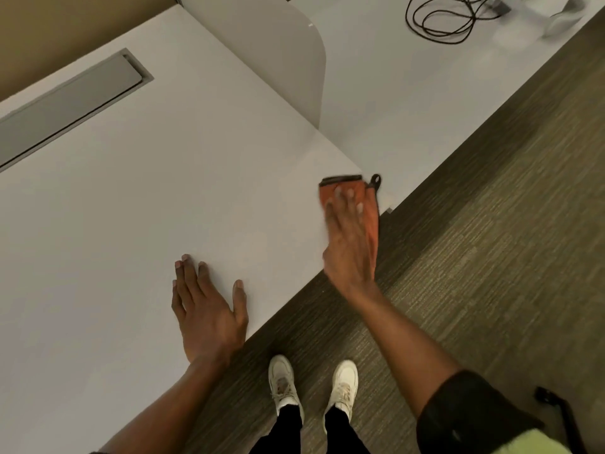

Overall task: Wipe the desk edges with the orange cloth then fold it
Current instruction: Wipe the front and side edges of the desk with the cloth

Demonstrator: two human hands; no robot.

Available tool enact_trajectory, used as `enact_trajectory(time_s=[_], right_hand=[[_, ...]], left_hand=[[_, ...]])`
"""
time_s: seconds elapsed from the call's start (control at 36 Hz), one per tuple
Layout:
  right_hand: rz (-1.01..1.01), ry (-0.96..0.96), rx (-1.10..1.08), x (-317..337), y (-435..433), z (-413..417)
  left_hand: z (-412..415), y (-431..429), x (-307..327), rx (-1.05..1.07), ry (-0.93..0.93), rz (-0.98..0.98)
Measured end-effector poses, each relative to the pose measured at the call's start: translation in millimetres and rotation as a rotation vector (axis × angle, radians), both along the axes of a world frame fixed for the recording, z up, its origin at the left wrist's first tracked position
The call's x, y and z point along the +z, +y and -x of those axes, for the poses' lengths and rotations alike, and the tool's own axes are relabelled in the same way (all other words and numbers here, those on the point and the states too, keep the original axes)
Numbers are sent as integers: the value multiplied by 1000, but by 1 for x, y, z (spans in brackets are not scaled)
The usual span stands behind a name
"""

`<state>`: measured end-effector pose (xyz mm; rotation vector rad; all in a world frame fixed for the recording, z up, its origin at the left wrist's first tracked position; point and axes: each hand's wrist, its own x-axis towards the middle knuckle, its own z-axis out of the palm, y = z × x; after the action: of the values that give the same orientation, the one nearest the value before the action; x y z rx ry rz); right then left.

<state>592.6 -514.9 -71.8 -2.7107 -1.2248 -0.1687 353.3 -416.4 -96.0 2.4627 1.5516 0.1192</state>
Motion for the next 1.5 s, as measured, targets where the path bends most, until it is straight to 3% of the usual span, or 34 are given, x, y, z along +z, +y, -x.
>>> enact_trajectory(time_s=[0.08,0.19,0.33,0.47,0.64,0.78,1.03,1.22,1.33,1.5], right_hand=[[58,-18,-125,3,11,-58],[52,94,-222,-1,22,-92],[65,48,-165,-2,22,-24],[-56,147,-21,-8,16,53],[3,85,-202,-1,28,-37],[18,206,-338,2,44,-88],[-65,190,-65,-7,27,36],[-6,108,-140,-7,29,-44],[-34,198,-214,-6,39,-87],[-84,193,-186,-7,46,-29]], left_hand=[[2,0,0,-4,-3,-4],[3,-1,-1,-1,-7,-11],[1,1,-4,-6,-3,-22],[3,1,-9,-7,-1,-42],[5,4,-15,-11,-4,-59],[6,4,-15,-7,-6,-45],[3,3,-11,-9,5,-50],[2,1,-5,-10,-6,-39],[2,1,-3,-10,-8,-32],[1,2,0,-9,-5,-24]])
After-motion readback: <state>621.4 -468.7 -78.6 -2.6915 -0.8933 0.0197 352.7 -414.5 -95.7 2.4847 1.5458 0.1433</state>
